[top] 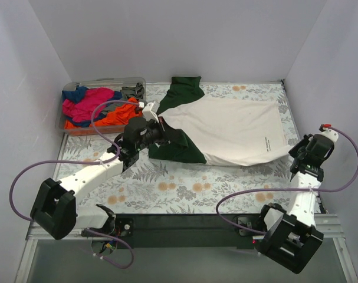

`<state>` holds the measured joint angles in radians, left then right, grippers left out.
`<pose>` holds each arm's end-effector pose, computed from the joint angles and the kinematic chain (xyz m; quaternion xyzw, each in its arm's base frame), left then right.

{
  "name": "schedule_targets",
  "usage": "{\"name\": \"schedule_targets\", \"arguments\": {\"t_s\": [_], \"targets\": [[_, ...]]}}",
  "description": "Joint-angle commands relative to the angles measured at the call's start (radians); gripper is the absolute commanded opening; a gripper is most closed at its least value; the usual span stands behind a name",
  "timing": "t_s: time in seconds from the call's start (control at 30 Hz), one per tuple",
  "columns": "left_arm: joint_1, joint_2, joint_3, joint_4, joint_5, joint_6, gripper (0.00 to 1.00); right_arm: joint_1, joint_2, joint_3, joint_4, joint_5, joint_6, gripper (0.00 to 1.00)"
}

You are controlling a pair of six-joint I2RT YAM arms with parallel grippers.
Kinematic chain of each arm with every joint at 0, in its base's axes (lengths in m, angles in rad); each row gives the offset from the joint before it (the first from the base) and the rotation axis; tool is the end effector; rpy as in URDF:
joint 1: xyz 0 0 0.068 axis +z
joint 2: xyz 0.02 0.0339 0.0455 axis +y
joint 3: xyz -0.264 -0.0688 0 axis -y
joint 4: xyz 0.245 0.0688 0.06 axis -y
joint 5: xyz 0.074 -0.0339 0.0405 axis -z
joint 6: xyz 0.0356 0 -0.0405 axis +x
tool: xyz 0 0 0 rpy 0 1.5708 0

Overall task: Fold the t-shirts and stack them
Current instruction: Fold the tshirt

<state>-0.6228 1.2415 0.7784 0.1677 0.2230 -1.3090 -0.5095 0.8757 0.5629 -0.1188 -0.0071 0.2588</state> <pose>0.2266 -0.1724 0.2759 -0.2062 0.7742 -0.5375 0.2629 0.1765 -0.0983 0.2521 0.3138 0.7815 -0.0645 0.5354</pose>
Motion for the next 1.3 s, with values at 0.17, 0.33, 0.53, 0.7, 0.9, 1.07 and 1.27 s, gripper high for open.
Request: {"name": "schedule_targets", "arguments": {"t_s": [0.17,0.33,0.53,0.7,0.9,1.07,1.27], "targets": [[0.153,0.145,0.143,0.061,0.128,0.016,0.00,0.090,0.150,0.123,0.165,0.053,0.033,0.01],[0.215,0.289,0.245,0.065,0.203,0.022,0.00,0.163,0.264,0.160,0.198,0.139,0.043,0.01],[0.274,0.413,0.338,0.078,0.243,0.025,0.00,0.210,0.365,0.206,0.225,0.194,0.043,0.01],[0.294,0.513,0.421,0.046,0.265,0.037,0.00,0.235,0.439,0.221,0.234,0.254,0.036,0.01],[0.319,0.596,0.463,0.046,0.253,0.045,0.00,0.247,0.500,0.235,0.255,0.283,0.043,0.01],[0.324,0.654,0.510,0.036,0.248,0.062,0.00,0.272,0.552,0.258,0.258,0.329,0.051,0.01],[0.337,0.687,0.552,0.024,0.248,0.070,0.00,0.279,0.583,0.281,0.260,0.348,0.065,0.01]]}}
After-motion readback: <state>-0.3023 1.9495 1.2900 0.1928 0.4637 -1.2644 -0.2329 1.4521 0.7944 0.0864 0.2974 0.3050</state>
